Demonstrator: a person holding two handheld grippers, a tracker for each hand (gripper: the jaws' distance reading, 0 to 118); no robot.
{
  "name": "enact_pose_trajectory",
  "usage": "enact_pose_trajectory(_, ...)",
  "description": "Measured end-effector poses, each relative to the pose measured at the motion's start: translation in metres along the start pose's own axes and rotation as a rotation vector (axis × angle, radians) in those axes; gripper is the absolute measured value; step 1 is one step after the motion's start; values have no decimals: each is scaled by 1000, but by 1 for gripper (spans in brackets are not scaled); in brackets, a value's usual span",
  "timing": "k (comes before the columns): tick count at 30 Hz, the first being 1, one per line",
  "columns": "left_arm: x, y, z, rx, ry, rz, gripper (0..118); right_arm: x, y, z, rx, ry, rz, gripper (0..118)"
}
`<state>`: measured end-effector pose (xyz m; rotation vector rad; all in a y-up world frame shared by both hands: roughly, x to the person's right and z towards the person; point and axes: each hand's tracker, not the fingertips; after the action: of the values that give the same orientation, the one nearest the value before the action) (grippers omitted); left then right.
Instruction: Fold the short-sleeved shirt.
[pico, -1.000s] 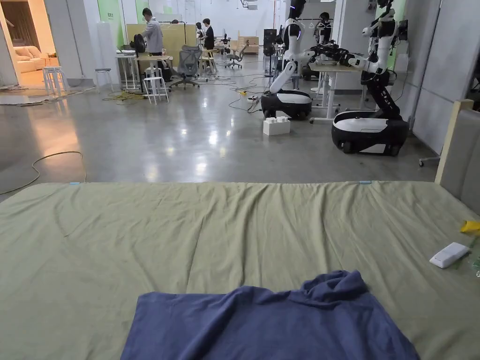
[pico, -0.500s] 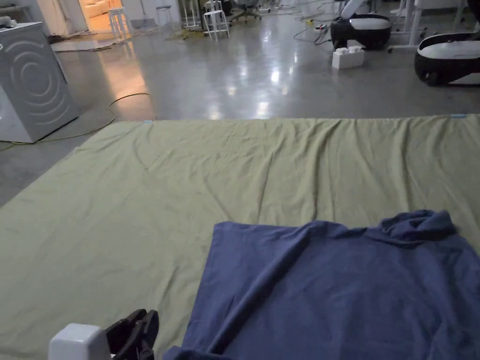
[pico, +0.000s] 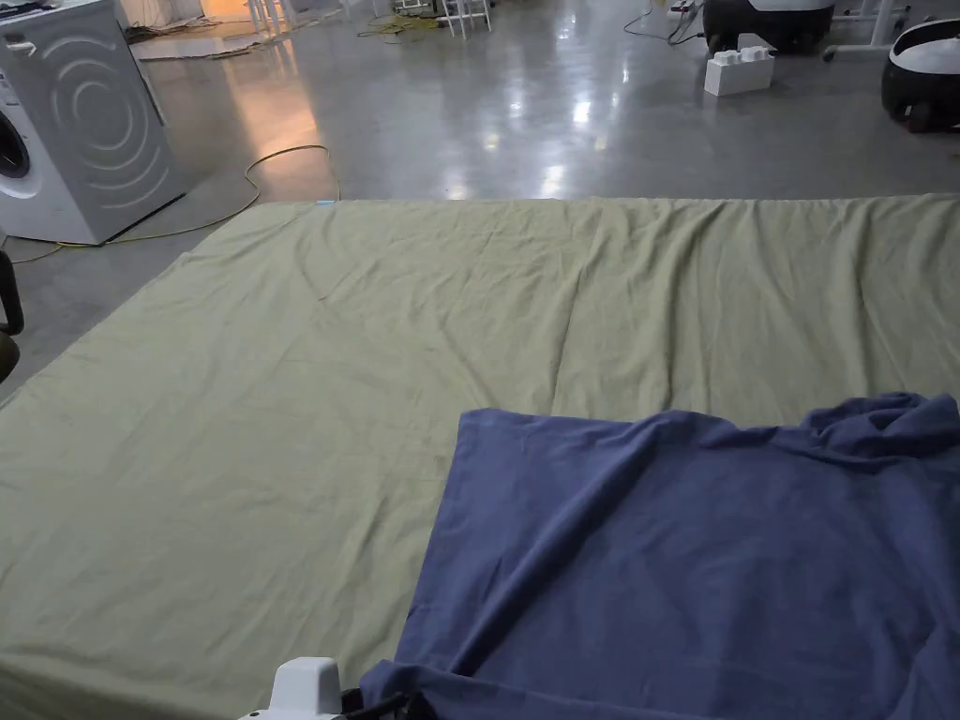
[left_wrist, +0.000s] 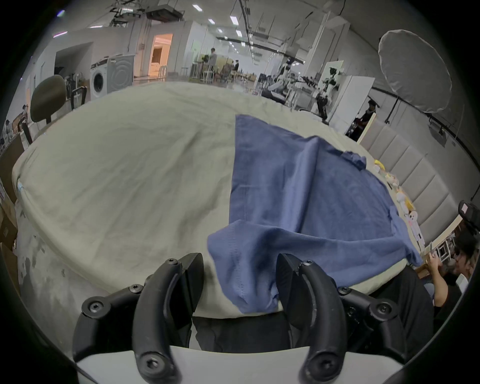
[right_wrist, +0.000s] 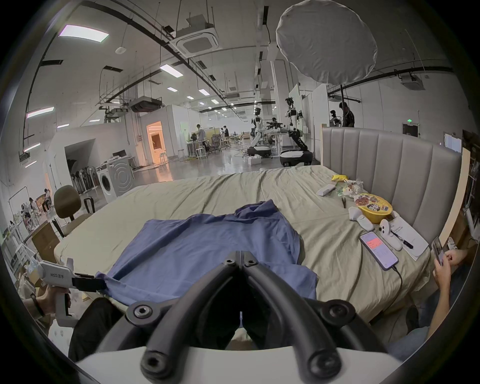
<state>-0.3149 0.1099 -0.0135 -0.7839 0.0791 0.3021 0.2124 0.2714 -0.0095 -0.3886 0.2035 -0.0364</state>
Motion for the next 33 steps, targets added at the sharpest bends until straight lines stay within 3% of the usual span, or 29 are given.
enact_pose_trajectory(3,2,4,0,-4,-7,-43,50,3,-3,2,-12,-13,-3,0)
enact_pose_trajectory(5,2,7,-2,-26,-12,-44,21,7,-7,3,-21,-27,-14,0)
enact_pose_trajectory(6,3,6,-4,-37,-34,-36,17,10,-9,3,-25,-32,-18,0)
enact_pose_trajectory(13,31,8,-16,-94,59,-199,15,50,-34,-16,-138,-251,-34,1)
enact_pose_trajectory(14,32,8,-17,-101,62,-213,15,60,-44,-26,-162,-252,-20,9)
enact_pose_trajectory(17,34,11,-16,-111,67,-210,15,85,-72,-53,-292,-224,-107,74)
enact_pose_trajectory(18,33,11,-16,-111,66,-201,15,90,-79,-58,-321,-213,-140,76)
enact_pose_trajectory(21,31,10,-18,-112,49,-159,15,98,-103,-72,-391,-158,-214,75)
enact_pose_trajectory(25,31,10,-18,-108,50,-154,15,98,-122,-90,-477,-165,-160,70)
enact_pose_trajectory(27,32,9,-18,-108,53,-156,15,98,-126,-97,-517,-137,-145,55)
enact_pose_trajectory(28,32,10,-17,-103,67,-168,15,99,-126,-98,-513,-112,-141,55)
enact_pose_trajectory(29,32,10,-17,-103,66,-167,15,98,-125,-98,-504,-112,-142,23)
enact_pose_trajectory(30,32,9,-17,-101,67,-166,15,95,-123,-96,-502,-114,-137,13)
enact_pose_trajectory(33,31,7,-16,-91,70,-166,15,89,-119,-96,-495,-119,-78,9)
